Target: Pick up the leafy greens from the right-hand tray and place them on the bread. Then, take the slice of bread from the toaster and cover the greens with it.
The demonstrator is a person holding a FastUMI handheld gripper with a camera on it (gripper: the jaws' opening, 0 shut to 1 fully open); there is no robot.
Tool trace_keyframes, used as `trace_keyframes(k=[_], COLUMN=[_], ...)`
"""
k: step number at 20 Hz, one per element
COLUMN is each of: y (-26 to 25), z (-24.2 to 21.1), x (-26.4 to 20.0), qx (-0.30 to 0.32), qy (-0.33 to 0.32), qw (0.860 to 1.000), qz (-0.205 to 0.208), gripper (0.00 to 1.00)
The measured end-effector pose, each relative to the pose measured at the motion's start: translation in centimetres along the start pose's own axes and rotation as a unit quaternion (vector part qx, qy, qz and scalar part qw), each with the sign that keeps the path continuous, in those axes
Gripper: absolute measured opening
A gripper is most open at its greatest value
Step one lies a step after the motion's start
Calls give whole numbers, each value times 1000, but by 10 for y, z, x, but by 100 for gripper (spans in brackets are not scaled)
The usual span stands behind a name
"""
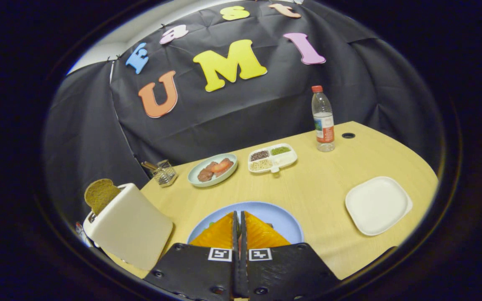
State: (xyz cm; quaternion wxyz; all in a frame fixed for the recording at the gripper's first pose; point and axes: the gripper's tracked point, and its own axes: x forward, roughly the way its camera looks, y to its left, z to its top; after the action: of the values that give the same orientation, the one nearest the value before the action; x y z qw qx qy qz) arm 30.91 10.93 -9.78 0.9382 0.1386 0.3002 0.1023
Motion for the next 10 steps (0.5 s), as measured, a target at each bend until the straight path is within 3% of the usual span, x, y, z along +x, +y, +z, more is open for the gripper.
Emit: trace_keyframes(k=[4, 6, 7, 10], y=[-20, -24, -28, -30], z=[-19, -22, -20, -8], x=[10, 11, 9, -1], qx=[-14, -20, -24, -34], qy=[21, 27, 25, 0], qw=[1000, 999, 999, 999], qz=[-15, -18, -22, -36], gripper=[5, 19, 35, 65])
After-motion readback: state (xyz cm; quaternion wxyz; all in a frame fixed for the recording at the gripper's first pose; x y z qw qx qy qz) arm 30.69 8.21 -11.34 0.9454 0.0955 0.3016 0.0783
